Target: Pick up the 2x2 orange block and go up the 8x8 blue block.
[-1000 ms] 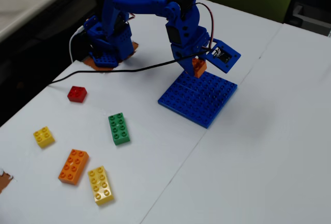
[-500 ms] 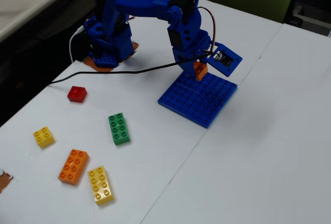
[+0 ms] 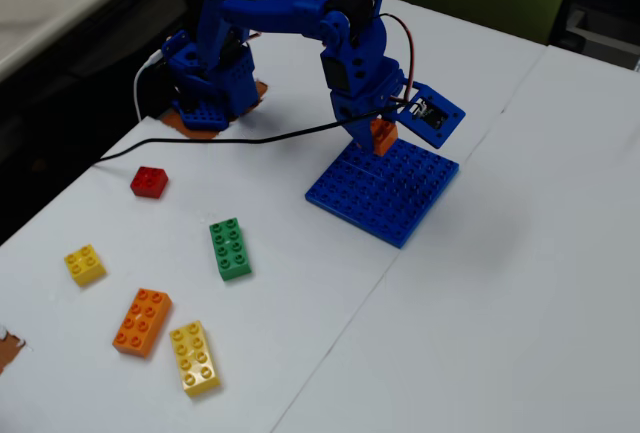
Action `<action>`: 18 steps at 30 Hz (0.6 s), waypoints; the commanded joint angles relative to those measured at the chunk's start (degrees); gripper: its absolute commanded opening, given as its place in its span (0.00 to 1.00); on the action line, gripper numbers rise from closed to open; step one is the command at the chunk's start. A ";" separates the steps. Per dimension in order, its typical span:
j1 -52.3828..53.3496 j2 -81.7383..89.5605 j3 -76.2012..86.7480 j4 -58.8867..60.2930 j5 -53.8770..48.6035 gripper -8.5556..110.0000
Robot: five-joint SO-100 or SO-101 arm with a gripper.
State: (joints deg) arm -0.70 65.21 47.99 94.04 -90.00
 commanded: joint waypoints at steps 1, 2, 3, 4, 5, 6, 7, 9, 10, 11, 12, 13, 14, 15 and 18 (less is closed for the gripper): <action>0.62 3.96 -2.90 1.14 -0.62 0.07; 0.62 4.13 -2.90 1.32 -0.62 0.07; 0.70 4.39 -2.90 1.49 -0.70 0.07; 0.70 4.57 -2.90 1.58 -0.70 0.07; 0.70 4.66 -2.90 1.58 -0.62 0.07; 0.70 4.75 -2.90 1.58 -0.44 0.07; 0.70 4.83 -2.90 1.58 -0.26 0.07; 0.88 5.10 -3.34 1.58 0.09 0.07; 0.88 5.36 -3.43 1.58 0.18 0.07; 0.97 5.71 -3.43 1.58 0.18 0.07; 0.97 5.98 -3.43 1.58 0.18 0.07; 1.05 6.24 -3.43 1.58 0.18 0.07; 1.14 6.42 -3.43 1.58 0.35 0.07; 1.14 6.59 -3.43 1.58 0.35 0.07; 1.14 6.77 -3.43 1.58 0.70 0.07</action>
State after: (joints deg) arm 0.09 68.20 47.29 95.45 -89.56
